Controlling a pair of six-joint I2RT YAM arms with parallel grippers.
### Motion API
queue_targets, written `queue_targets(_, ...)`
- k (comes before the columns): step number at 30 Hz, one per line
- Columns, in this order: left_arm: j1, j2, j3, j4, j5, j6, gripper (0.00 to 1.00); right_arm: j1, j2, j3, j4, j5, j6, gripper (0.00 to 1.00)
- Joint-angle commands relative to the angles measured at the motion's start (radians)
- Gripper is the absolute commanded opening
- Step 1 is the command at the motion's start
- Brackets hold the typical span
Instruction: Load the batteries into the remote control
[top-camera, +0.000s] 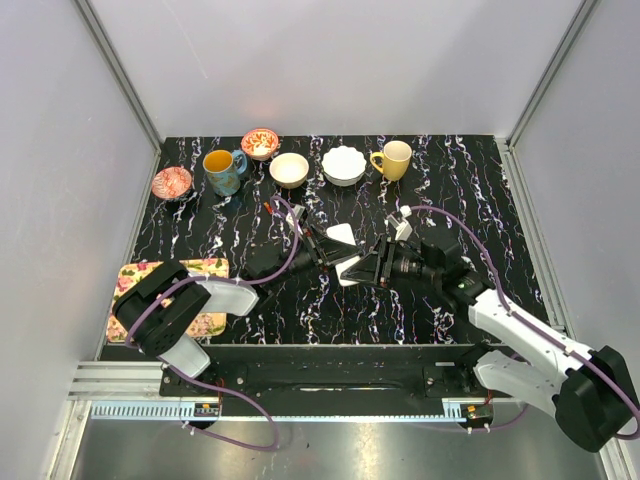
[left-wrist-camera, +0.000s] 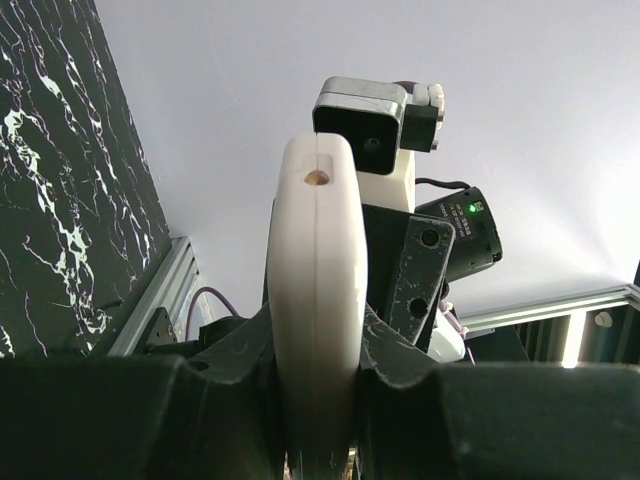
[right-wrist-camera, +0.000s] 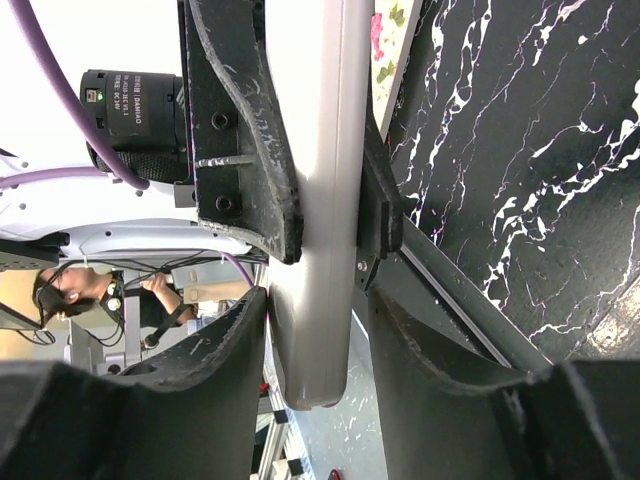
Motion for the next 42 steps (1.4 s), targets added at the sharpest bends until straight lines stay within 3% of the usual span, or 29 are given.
queue_targets(1, -0.004, -0.054, 0.000, 0.405, -0.014, 0.015, 0.00, -0.007, 0.016, -0.004, 0.070, -0.035, 0.013, 0.47)
queue_targets(11, -0.007, -0.067, 0.015, 0.405, -0.027, 0.008, 0.00, -0.007, 0.036, -0.027, 0.118, -0.052, 0.030, 0.29)
queue_targets(14, -0.008, -0.067, 0.017, 0.404, -0.032, 0.010, 0.00, -0.007, 0.042, -0.028, 0.130, -0.063, 0.036, 0.18)
queue_targets(17, -0.013, -0.067, 0.017, 0.404, -0.032, 0.011, 0.00, -0.007, 0.053, -0.025, 0.136, -0.070, 0.039, 0.00)
queue_targets(26, -0.036, -0.051, 0.026, 0.404, -0.024, 0.012, 0.00, -0.009, 0.028, -0.019, 0.063, 0.025, -0.002, 0.00)
queue_targets(36, -0.139, 0.042, 0.086, 0.396, 0.229, -0.027, 0.00, -0.056, 0.105, 0.050, 0.061, 0.079, 0.005, 0.00)
queue_targets(42, -0.154, 0.019, 0.056, 0.404, 0.270, -0.030, 0.00, -0.121, 0.148, 0.091, 0.101, 0.057, 0.024, 0.00)
